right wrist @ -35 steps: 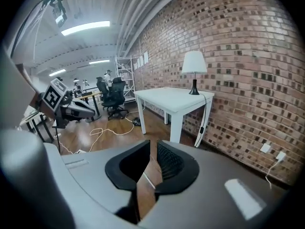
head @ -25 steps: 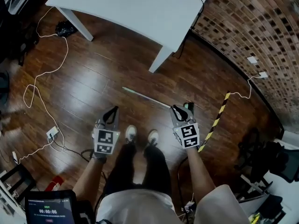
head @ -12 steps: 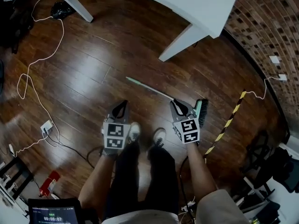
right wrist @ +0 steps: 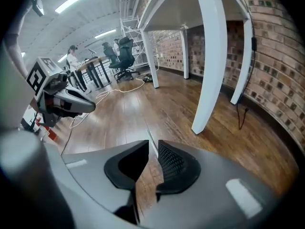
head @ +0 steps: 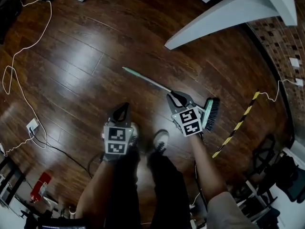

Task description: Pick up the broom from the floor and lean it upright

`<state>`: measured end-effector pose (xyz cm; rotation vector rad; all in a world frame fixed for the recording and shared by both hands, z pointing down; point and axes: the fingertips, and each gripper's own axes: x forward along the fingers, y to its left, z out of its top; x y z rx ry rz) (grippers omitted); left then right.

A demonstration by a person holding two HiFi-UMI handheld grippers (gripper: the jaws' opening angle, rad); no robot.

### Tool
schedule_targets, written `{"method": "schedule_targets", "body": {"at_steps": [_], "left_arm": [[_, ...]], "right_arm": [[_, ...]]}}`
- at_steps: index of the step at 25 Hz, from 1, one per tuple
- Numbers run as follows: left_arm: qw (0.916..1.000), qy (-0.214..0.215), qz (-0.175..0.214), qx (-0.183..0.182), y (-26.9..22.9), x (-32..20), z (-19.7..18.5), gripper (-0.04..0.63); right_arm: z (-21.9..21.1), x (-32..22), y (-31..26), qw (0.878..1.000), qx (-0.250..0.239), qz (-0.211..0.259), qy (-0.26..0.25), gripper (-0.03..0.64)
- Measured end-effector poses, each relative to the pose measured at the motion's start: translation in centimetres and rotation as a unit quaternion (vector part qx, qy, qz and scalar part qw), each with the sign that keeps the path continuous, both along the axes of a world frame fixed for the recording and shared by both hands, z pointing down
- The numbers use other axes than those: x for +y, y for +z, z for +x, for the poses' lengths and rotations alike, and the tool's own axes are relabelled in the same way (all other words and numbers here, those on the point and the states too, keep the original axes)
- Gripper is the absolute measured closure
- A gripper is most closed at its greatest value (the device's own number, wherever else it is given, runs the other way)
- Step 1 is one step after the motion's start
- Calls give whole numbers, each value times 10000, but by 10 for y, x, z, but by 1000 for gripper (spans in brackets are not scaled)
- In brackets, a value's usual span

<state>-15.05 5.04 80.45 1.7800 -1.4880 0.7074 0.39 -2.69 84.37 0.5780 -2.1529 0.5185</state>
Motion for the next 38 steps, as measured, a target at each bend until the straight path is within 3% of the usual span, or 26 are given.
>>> {"method": "schedule_targets", "body": {"at_steps": [10,20,23,29,34,38], "left_arm": [[9989,-70,-412,204,113,25,5,595],[9981,-16,-539,291,175,46,6,595],[9975,72,-585,379,183,54,7,595],[9970,174,-596,466,185,57,2,595],[9968,297,-515,543,171,55,-2,595],[9967,330,-533,514,167,57,-9,595]], "right_arm": [[-11,26,140,9949,630,-280,-737,531],[-33,11,240,9725,1402,-68,-1860,515],[-42,11,257,9654,1566,-81,-2083,512],[-47,7,272,9610,1847,-414,-2014,506],[-42,9,286,9365,2396,-546,-2503,523],[-42,10,288,9371,2474,-561,-2400,529]]}}
